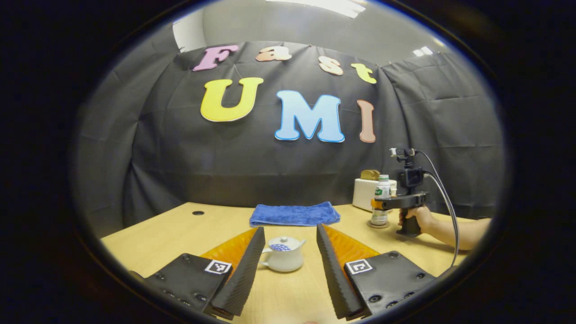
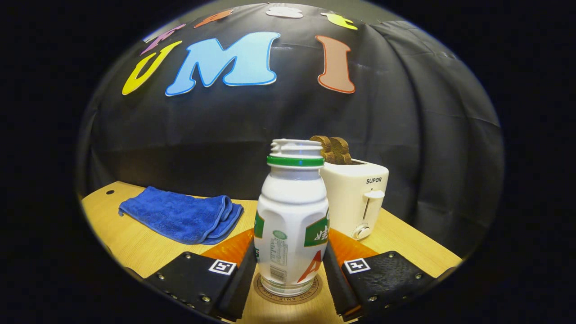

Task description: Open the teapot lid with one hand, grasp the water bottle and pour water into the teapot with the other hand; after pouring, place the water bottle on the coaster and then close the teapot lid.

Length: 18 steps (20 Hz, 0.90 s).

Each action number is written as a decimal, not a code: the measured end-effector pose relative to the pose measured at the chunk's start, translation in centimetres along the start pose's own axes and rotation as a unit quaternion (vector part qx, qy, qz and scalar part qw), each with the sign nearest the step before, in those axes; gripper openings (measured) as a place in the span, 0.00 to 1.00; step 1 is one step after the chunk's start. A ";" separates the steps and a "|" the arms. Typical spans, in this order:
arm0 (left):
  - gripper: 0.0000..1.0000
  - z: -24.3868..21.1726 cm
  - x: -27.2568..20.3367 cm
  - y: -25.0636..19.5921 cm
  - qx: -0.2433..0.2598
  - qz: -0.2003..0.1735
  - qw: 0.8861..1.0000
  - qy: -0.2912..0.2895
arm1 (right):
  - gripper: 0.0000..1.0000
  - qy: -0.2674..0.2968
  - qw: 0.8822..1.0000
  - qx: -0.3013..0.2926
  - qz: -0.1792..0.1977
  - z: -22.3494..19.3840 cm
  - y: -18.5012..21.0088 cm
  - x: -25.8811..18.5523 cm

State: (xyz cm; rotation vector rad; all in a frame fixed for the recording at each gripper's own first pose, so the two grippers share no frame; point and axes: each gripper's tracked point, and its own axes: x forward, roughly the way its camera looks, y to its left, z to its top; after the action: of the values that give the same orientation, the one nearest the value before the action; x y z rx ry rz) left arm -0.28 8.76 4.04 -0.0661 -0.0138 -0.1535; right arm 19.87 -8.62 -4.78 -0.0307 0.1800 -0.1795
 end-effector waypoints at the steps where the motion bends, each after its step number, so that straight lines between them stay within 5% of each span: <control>1: 0.78 0.0 0.0 0.0 -0.001 0.000 1.000 -0.001 | 0.74 0.000 1.000 0.000 0.003 0.1 0.1 -0.1; 4: 0.78 0.0 0.0 -0.2 -0.002 0.000 1.000 0.001 | 0.84 -0.016 1.000 0.015 0.006 1.1 0.0 -0.7; 9: 0.78 -0.1 0.0 -0.8 -0.002 -0.002 1.000 0.001 | 0.86 -0.043 0.999 0.010 0.007 3.5 -0.5 -3.6; 15: 0.96 -0.5 0.5 -1.7 -0.005 0.000 1.000 0.004 | 0.93 -0.079 0.996 0.023 0.019 5.9 -0.5 -12.5; 18: 0.97 -0.8 1.1 -2.7 -0.009 -0.004 1.000 0.006 | 0.97 -0.089 0.995 0.024 0.029 5.5 0.7 -17.6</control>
State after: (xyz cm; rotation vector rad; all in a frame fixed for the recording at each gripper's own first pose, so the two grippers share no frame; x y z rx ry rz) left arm 0.37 5.84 3.39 -0.0828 -0.0012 -0.1627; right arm 3.94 -4.63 3.72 0.0063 -0.0009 -0.1233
